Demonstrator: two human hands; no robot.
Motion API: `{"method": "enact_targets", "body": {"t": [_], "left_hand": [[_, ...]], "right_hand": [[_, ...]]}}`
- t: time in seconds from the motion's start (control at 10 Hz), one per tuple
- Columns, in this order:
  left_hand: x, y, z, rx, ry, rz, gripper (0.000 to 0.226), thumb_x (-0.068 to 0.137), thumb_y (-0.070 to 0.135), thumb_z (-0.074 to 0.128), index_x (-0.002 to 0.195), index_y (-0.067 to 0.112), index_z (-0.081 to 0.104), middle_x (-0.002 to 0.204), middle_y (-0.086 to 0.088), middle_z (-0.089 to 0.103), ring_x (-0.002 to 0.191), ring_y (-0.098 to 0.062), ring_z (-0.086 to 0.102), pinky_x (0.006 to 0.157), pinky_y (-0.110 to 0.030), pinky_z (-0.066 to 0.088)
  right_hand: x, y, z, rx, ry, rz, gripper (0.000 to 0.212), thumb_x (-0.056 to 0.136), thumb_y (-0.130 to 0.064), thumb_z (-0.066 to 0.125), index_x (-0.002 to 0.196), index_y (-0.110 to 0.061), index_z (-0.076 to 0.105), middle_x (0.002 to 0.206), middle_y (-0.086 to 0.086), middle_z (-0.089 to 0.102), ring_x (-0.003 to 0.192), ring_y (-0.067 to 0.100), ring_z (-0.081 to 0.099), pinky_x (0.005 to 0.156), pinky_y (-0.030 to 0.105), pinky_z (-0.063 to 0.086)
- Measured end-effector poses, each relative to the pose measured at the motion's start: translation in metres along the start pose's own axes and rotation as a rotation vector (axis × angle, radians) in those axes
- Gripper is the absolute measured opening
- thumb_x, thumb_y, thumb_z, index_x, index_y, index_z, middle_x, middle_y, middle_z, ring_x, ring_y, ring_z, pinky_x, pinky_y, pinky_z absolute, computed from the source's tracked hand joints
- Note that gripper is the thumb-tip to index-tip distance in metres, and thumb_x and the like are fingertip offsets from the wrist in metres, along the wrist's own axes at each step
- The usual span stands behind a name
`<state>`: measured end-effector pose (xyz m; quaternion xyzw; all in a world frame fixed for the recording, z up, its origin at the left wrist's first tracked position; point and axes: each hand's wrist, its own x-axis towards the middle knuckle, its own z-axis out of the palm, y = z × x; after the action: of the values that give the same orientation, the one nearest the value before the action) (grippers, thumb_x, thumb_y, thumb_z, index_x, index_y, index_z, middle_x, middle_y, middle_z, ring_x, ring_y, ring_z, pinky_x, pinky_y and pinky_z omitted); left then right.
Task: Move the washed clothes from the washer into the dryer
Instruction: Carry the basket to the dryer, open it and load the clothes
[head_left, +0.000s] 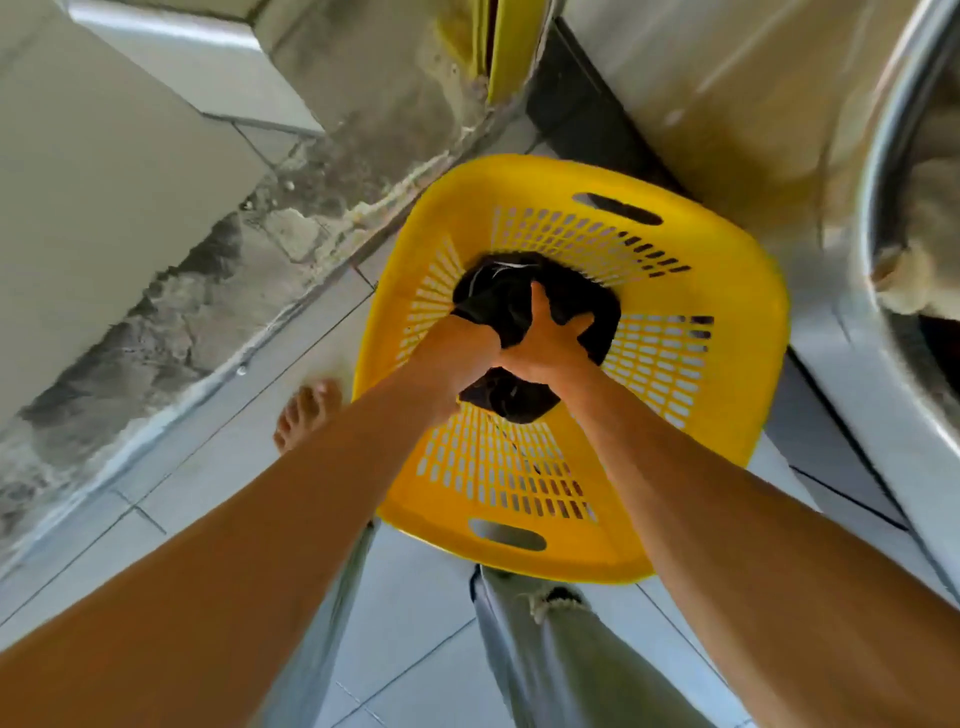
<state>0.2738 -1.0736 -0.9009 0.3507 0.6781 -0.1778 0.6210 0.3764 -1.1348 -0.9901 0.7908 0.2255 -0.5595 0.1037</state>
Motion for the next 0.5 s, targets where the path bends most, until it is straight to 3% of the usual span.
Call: {"method": "enact_targets", "body": {"t": [0.1,0.2,0.3,0.4,0.5], "left_hand": [[0.019,-0.004,0.009,-0.050,0.017,-0.017,0.030,0.096,0.009,0.044,0.070,0.023,0.042,0.071,0.007,0.041,0.059,-0.005,0.040,0.050,-0.020,0.040],[0.032,-0.013,0.017,-0.049,0.033,0.002,0.030,0.095,0.010,0.046,0.069,0.024,0.039,0.070,0.006,0.037,0.060,-0.009,0.035,0.057,-0.027,0.037],[0.030,-0.016,0.019,-0.062,0.037,-0.006,0.029,0.095,0.014,0.047,0.069,0.025,0.039,0.071,0.006,0.037,0.064,-0.012,0.038,0.068,-0.035,0.040],[0.001,-0.012,0.020,-0.156,0.050,-0.021,0.009,0.091,0.014,0.052,0.082,0.017,0.051,0.084,0.001,0.047,0.088,-0.021,0.043,0.076,-0.041,0.039],[-0.034,-0.007,0.019,-0.228,0.002,-0.034,0.042,0.088,0.031,0.061,0.126,0.020,0.050,0.114,0.001,0.047,0.104,-0.024,0.044,0.083,-0.045,0.043]], "right_hand": [[0.019,0.000,0.036,-0.091,0.087,0.018,0.119,0.075,-0.056,0.077,0.153,-0.045,-0.013,0.153,0.029,-0.036,0.143,0.060,-0.002,0.103,0.066,0.037],[0.033,0.016,0.055,-0.187,0.407,-0.070,0.100,0.077,-0.042,0.079,0.153,-0.042,0.013,0.156,0.033,-0.010,0.138,0.058,0.016,0.087,0.056,0.050],[0.036,0.030,0.037,-0.153,0.473,-0.161,0.073,0.081,-0.026,0.075,0.142,-0.035,0.036,0.154,0.029,0.012,0.127,0.053,0.039,0.080,0.046,0.050],[0.006,0.043,0.000,0.040,0.447,-0.247,0.043,0.078,-0.020,0.069,0.119,-0.024,0.054,0.126,0.019,0.051,0.100,0.039,0.058,0.068,0.034,0.042],[-0.046,0.044,-0.022,0.324,0.510,-0.271,0.032,0.074,-0.019,0.068,0.104,-0.023,0.059,0.099,0.007,0.063,0.088,0.027,0.060,0.061,0.028,0.038]]}}
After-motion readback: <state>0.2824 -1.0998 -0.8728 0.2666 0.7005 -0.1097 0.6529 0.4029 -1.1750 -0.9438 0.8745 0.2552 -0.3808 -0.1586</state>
